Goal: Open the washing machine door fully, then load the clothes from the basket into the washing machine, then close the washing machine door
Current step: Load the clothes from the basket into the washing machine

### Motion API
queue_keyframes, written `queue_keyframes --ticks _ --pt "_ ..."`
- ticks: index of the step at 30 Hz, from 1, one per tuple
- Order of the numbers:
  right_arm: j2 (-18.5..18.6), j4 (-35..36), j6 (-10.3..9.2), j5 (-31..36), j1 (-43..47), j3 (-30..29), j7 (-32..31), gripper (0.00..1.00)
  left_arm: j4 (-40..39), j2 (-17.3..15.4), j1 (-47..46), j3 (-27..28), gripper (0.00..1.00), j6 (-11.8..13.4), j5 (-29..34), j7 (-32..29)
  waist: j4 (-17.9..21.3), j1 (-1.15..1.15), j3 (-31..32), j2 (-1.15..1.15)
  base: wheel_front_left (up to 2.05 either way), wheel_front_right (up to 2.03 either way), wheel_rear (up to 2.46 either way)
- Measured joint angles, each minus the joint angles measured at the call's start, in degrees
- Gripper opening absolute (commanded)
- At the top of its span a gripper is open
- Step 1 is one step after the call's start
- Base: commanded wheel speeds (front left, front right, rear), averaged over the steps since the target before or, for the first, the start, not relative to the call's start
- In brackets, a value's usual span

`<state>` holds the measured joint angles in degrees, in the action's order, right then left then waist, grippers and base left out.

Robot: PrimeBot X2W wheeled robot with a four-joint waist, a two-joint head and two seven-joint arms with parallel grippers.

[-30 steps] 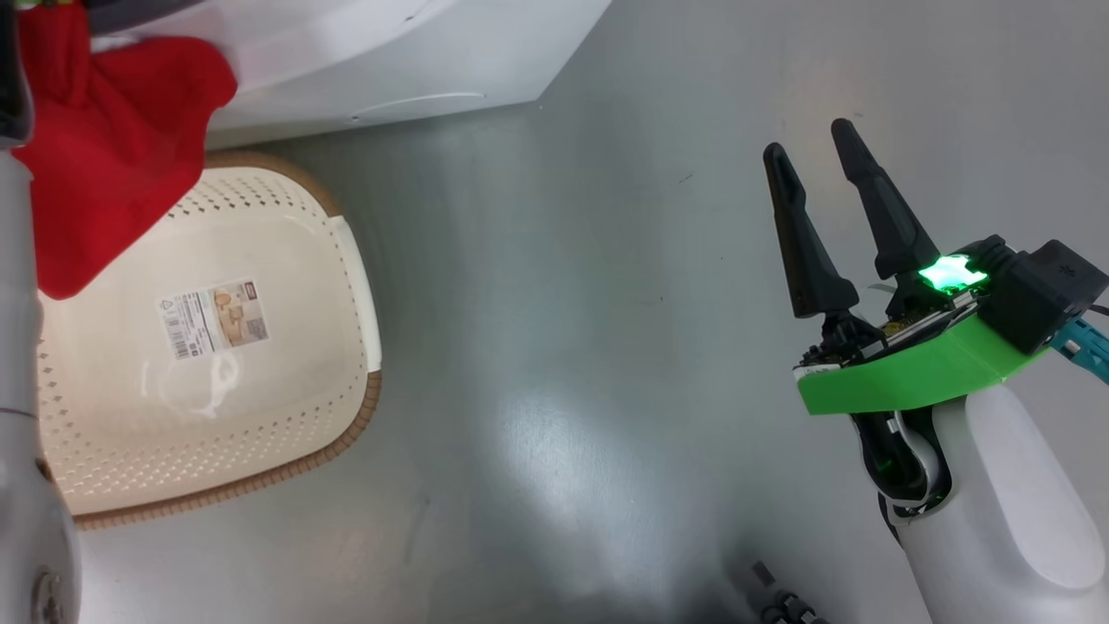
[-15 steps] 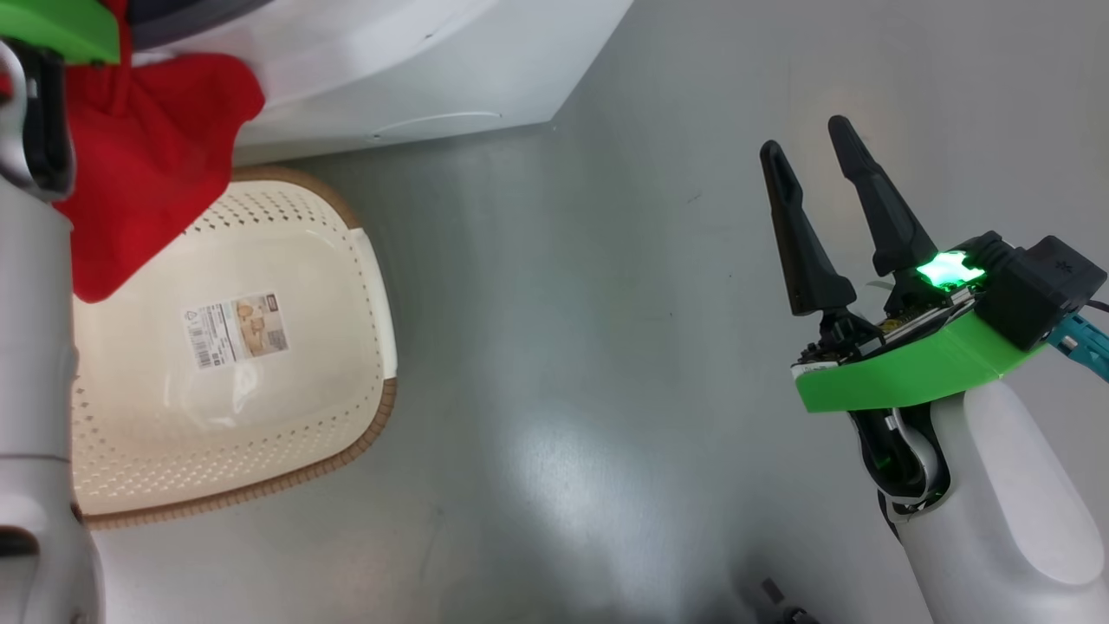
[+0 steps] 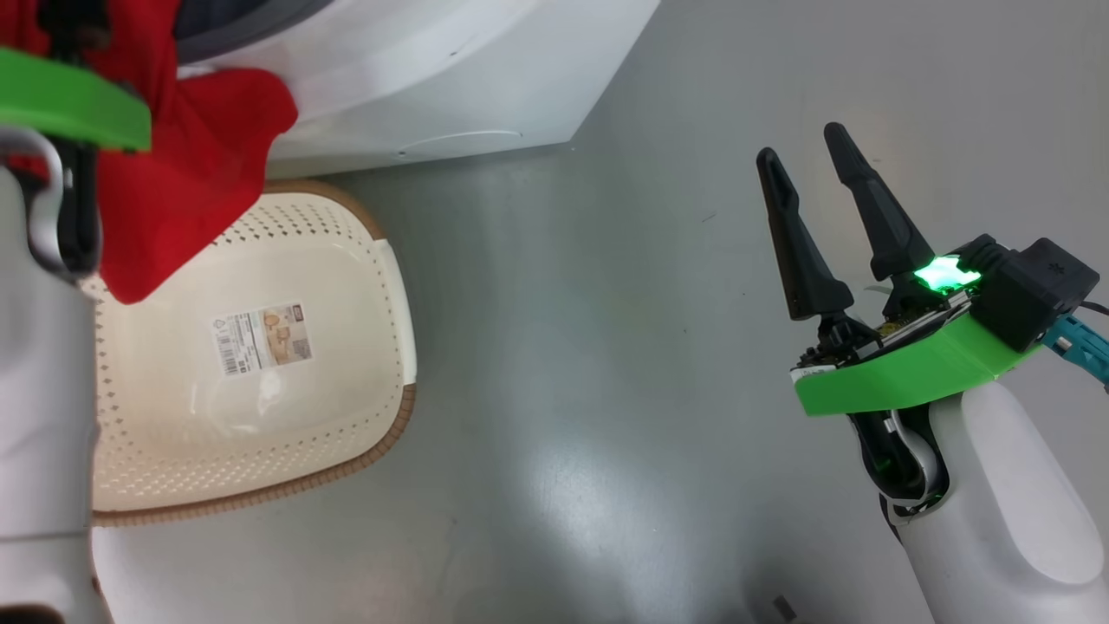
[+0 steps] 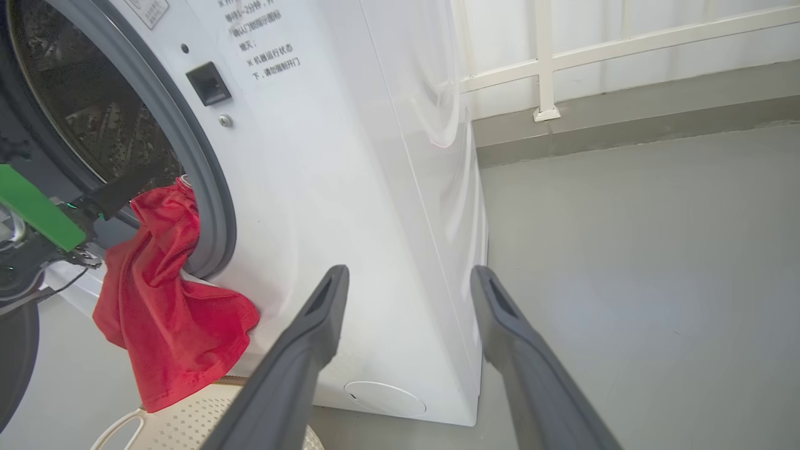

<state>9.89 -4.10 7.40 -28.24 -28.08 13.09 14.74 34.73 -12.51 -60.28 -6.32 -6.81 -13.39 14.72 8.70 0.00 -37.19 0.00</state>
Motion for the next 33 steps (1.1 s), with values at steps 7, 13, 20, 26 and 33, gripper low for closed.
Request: queue_keyframes --ticks 7,13,20,26,33 --pt "0.2 0.2 0.0 -0.1 0.1 -0.3 0.0 1.0 -8.8 -0.1 7.5 0.3 1.0 0.0 -1.0 0.0 -0.8 0.0 0.1 0.0 0.0 0.0 0.0" --pt "0.3 0.4 0.0 -0.1 0.1 -0.7 0.0 1.0 -17.6 0.8 16.8 1.9 1.0 0.8 -0.9 0.0 -1.4 0.0 -0.2 0.0 0.0 0.0 0.0" --pt "0.4 0.5 0.0 -0.1 0.1 -1.1 0.0 1.0 -25.7 1.1 27.6 4.7 1.0 1.4 0.3 0.0 -1.3 0.0 0.1 0.0 0.0 0.0 0.0" --pt "0.6 0.6 0.0 -0.1 0.1 -1.9 0.0 1.0 -30.9 2.9 35.2 7.0 1.0 1.6 0.3 0.0 -1.8 0.0 0.2 0.0 0.0 0.0 0.0" --pt "0.9 0.7 0.0 -0.1 0.1 -2.4 0.0 1.0 -34.9 5.5 40.3 8.6 1.0 1.5 0.8 0.0 -2.5 0.0 0.4 0.0 0.0 0.0 0.0"
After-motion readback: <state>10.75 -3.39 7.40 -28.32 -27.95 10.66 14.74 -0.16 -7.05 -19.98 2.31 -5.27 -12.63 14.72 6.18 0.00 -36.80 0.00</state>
